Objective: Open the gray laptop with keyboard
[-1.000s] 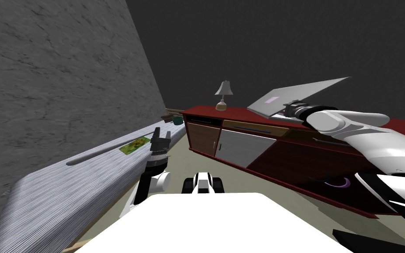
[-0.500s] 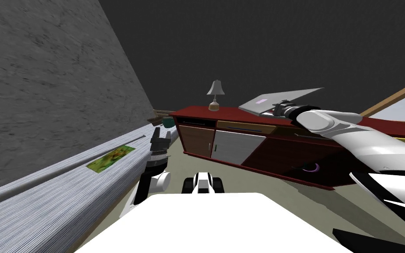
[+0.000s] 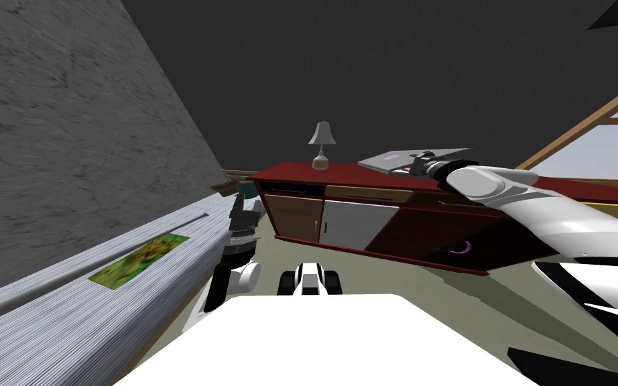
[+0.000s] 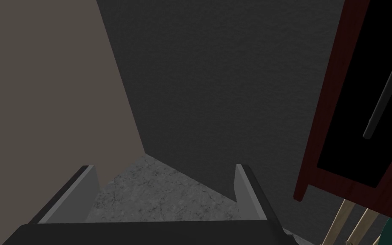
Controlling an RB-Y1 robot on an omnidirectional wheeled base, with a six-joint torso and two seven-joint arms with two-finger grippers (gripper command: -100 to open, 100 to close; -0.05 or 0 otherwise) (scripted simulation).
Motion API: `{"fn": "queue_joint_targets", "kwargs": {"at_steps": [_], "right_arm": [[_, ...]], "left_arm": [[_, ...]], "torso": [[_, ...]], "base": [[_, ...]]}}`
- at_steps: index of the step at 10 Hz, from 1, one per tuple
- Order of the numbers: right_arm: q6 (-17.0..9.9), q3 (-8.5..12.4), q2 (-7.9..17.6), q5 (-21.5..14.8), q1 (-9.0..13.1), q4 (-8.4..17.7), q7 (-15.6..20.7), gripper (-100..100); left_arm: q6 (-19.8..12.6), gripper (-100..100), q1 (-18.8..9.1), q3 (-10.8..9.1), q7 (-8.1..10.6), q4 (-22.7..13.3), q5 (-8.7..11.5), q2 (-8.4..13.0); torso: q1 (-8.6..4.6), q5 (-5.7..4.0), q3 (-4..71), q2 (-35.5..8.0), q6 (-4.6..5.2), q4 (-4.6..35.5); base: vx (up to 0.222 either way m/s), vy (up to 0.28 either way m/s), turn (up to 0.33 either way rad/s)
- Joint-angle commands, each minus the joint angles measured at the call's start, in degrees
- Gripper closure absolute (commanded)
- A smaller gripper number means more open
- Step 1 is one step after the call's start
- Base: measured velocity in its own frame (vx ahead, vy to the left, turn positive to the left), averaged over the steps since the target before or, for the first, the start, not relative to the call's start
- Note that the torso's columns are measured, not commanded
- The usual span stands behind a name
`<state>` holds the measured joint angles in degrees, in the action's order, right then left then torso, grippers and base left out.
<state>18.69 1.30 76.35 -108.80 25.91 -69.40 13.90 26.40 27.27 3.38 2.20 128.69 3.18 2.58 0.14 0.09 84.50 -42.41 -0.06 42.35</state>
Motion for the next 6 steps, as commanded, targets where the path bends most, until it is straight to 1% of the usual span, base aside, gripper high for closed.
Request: {"fn": "queue_joint_targets", "kwargs": {"at_steps": [1,2,3,4,5,6], "right_arm": [[2.2,0.3,1.9,1.6,1.4,0.5,0.2,-100],[3.9,0.8,3.3,1.7,2.3,0.3,-0.6,-100],[4.5,0.9,3.8,1.8,2.5,0.3,-0.9,-100],[3.8,0.7,3.2,2.2,1.8,0.4,-0.2,-100],[4.0,0.8,3.4,2.4,1.8,0.5,-0.1,0],[4.0,0.7,3.3,2.4,1.7,0.5,-0.1,0]], "left_arm": [[0.0,0,0.0,0.00,0.00,0.0,0.0,0.0],[0.0,0,0.0,0.00,0.00,0.0,0.0,0.0],[0.0,0,0.0,0.00,0.00,0.0,0.0,0.0],[0.0,0,0.0,0.00,0.00,0.0,0.0,0.0],[0.0,0,0.0,0.00,0.00,0.0,0.0,0.0],[0.0,0,0.0,0.00,0.00,0.0,0.0,0.0]], "torso": [[-0.10,-0.06,0.0,0.0,0.06,0.0],[-0.15,-0.08,0.0,0.1,0.07,0.0],[-0.09,0.02,0.0,0.0,0.07,0.1],[-0.04,0.03,0.0,0.0,0.10,0.1],[-0.02,-0.01,0.0,0.0,0.06,0.0],[-0.02,0.01,0.0,0.0,0.05,0.0]], "base": [[0.005,-0.008,-0.001],[0.003,-0.004,0.012],[0.012,-0.011,0.017],[0.008,-0.008,-0.001],[0.000,0.000,0.000],[0.000,0.000,0.000]]}}
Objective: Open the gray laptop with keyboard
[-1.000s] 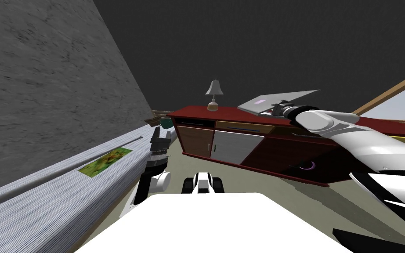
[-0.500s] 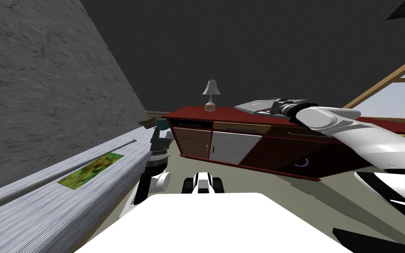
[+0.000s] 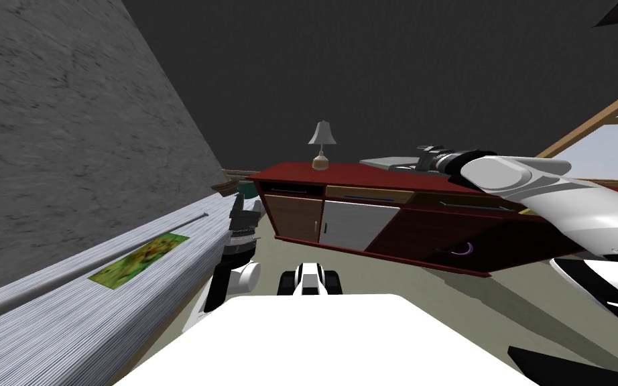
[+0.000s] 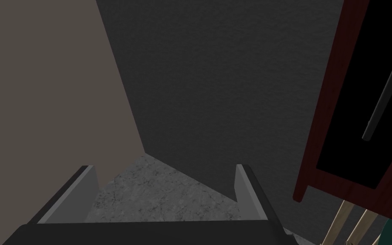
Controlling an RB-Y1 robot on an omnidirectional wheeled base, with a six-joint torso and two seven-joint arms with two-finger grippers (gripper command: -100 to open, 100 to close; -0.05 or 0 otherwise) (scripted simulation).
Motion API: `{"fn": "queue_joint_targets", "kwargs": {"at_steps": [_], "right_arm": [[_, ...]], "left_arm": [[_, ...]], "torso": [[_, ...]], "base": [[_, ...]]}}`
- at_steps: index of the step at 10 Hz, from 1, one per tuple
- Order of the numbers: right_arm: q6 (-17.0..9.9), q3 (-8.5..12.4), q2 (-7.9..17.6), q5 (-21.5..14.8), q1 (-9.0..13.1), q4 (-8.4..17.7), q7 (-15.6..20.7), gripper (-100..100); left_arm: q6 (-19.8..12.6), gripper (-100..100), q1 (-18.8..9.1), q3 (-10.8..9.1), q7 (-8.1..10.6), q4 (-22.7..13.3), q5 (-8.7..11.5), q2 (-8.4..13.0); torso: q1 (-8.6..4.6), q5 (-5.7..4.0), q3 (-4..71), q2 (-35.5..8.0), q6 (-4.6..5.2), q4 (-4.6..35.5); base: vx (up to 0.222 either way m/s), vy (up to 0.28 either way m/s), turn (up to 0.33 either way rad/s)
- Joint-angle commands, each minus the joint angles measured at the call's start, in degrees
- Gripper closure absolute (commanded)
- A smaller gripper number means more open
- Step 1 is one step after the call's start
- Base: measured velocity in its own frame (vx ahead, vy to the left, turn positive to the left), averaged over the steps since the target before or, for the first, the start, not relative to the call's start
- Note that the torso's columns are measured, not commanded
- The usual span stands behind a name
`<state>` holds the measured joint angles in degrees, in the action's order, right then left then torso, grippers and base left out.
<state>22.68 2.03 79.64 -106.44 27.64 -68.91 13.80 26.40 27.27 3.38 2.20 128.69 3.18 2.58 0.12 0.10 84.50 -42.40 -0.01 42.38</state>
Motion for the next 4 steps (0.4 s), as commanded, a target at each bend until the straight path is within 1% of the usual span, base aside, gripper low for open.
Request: {"fn": "queue_joint_targets", "kwargs": {"at_steps": [1,4], "right_arm": [[0.1,0.0,-0.1,0.0,-0.1,0.0,0.0,0],[0.3,-0.2,-0.2,0.1,-0.2,0.1,-0.1,0]], "left_arm": [[0.0,0,0.0,0.00,0.00,0.0,0.0,0.0],[0.0,0,0.0,0.00,0.00,0.0,0.0,0.0]], "torso": [[0.01,0.02,0.0,0.0,0.00,0.0],[0.01,0.01,0.0,0.0,0.01,0.0]], "base": [[0.000,0.000,0.000],[0.000,0.000,0.000]]}}
